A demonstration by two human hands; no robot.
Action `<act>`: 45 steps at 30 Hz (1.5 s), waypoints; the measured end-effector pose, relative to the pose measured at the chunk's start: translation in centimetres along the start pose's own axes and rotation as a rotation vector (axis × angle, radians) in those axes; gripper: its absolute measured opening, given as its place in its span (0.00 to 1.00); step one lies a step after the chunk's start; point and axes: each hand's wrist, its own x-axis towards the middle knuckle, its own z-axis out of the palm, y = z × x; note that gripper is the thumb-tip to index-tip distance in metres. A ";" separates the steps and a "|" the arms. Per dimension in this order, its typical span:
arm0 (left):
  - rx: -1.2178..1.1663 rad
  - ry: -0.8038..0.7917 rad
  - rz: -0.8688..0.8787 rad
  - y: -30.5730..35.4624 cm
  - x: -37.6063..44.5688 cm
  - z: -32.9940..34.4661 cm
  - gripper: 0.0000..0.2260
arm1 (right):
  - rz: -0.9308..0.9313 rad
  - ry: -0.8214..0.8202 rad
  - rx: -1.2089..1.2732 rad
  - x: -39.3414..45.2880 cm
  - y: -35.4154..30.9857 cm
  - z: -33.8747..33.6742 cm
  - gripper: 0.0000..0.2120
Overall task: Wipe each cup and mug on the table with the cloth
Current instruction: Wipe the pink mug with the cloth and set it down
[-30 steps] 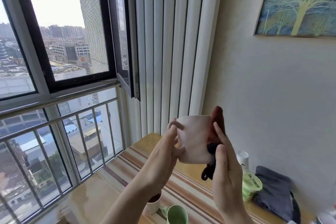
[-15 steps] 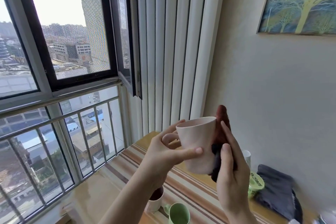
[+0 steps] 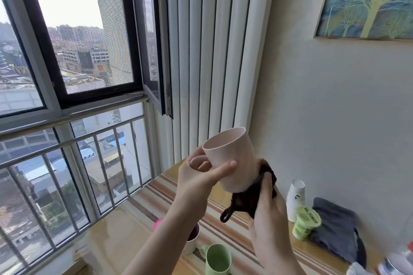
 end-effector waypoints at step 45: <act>0.496 0.262 -0.387 -29.4 -7.0 -26.9 0.38 | 0.206 -0.383 -1.036 5.1 21.4 -5.2 0.09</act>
